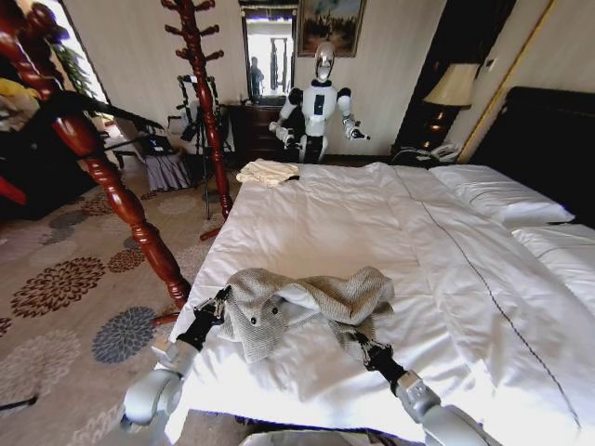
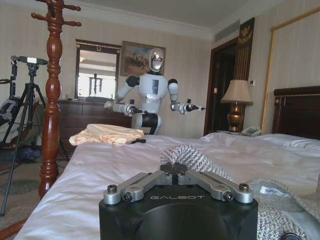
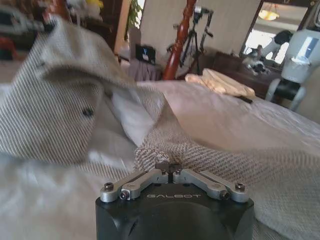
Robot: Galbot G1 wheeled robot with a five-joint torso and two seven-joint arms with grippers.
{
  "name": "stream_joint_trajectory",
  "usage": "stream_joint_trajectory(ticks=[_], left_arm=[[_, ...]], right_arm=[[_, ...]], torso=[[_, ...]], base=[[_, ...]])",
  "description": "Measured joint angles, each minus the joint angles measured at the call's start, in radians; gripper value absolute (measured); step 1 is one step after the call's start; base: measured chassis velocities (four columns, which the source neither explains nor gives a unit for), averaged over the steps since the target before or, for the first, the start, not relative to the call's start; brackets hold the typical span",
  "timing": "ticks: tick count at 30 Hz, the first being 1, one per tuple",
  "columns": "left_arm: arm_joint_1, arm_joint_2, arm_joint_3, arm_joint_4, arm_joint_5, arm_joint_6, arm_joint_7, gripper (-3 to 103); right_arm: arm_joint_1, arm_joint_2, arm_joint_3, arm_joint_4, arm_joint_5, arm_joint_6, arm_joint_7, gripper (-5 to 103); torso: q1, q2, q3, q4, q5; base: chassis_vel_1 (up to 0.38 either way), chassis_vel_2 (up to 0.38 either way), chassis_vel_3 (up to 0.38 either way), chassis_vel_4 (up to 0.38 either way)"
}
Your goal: Pick up the clothes from the bed and hang them on the clothes hanger.
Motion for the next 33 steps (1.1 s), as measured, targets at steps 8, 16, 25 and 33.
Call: stream_joint_trajectory(ticks=[8, 16, 25, 33], left_arm=[[-0.023, 0.011, -0.022, -0.021, -0.094, 0.004, -0.020, 0], [-0.022, 0.006, -0.046, -0.035, -0.148, -0.008, -0.015, 0], [0.006, -0.019, 0.002, 0.035, -0.036, -0.057, -0.059, 0], [0.029, -0.032, 0.021, 0.099, 0.150, -0.074, -0.151, 0]], right_arm=[[0.021, -0.032, 0.077, 0.217, 0.441, 0.086, -0.095, 0], [0.058, -0.030, 0.200, 0.307, 0.771, 0.091, -0.085, 0], [0.065, 0.002, 0.268, 0.305, 0.801, 0.069, -0.009, 0], [0.112, 0.030, 0.229, 0.301, 0.703, -0.010, 0.109, 0]], torso=[[0.000, 0.000, 0.000, 0.0000, 0.0000], [0.000, 0.000, 0.000, 0.0000, 0.0002], [0.000, 0.000, 0.000, 0.0000, 0.0002], [0.000, 0.000, 0.000, -0.0001, 0.0000]], base=[[0.000, 0.000, 0.000, 0.000], [0.000, 0.000, 0.000, 0.000], [0.000, 0.000, 0.000, 0.000], [0.000, 0.000, 0.000, 0.000]])
